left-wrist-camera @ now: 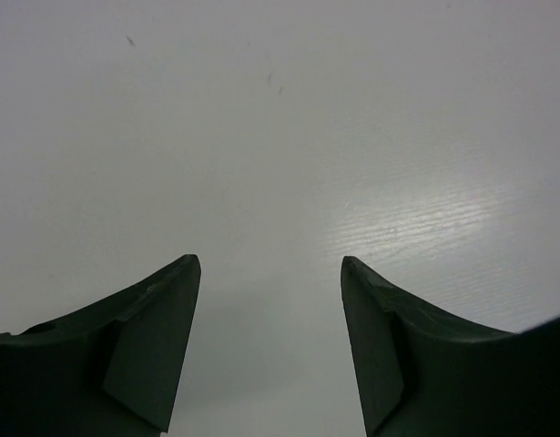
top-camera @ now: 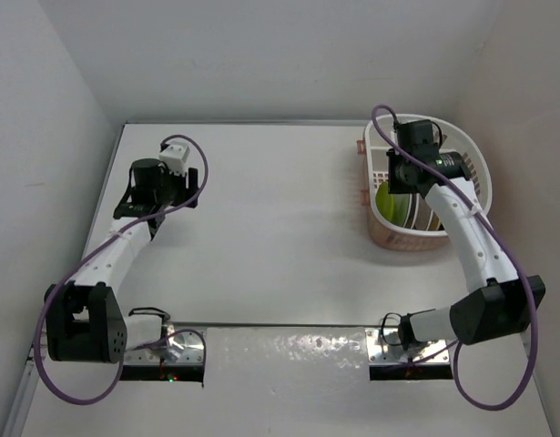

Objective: Unload the plates from the dish rack

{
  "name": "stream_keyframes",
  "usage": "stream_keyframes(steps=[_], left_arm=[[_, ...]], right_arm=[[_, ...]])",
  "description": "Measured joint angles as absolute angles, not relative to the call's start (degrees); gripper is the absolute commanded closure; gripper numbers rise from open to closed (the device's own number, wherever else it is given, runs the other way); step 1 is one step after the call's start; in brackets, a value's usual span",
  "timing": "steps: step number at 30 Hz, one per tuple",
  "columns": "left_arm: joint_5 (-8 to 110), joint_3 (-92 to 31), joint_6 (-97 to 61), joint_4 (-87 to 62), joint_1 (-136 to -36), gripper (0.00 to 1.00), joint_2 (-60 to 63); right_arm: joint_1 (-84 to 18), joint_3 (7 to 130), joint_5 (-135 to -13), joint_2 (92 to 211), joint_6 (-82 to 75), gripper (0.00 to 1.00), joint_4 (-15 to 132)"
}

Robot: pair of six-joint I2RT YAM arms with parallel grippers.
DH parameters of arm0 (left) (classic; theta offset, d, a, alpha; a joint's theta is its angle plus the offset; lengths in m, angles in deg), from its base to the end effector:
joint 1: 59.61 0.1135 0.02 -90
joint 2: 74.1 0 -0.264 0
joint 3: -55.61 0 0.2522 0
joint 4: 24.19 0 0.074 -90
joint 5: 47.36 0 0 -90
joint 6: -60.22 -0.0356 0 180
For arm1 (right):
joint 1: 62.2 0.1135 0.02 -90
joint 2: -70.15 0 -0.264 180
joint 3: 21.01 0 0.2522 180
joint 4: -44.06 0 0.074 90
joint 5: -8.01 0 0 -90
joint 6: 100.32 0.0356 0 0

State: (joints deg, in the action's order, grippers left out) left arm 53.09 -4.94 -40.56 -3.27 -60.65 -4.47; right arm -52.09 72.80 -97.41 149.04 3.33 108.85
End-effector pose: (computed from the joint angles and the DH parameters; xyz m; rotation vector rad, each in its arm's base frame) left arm 0.2714 -0.0114 0.2667 0.3239 2.0607 -0.0877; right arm 0.2799 0.0403 0.3547 0.1928 2.3963 -0.1376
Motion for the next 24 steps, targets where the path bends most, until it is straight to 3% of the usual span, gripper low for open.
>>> stream_keyframes(steps=[11,24], left_arm=[[49.6,-6.07,-38.51,-0.01,-60.8,0.39,-1.32],[48.31,-6.07,-38.53,0.18,-60.82,0.39,-1.32]], right_arm=[[-51.94,64.8,-102.37,153.41,7.99,0.73,106.14],[-51.85,61.94,-105.17,157.94,10.46,0.86,99.95]])
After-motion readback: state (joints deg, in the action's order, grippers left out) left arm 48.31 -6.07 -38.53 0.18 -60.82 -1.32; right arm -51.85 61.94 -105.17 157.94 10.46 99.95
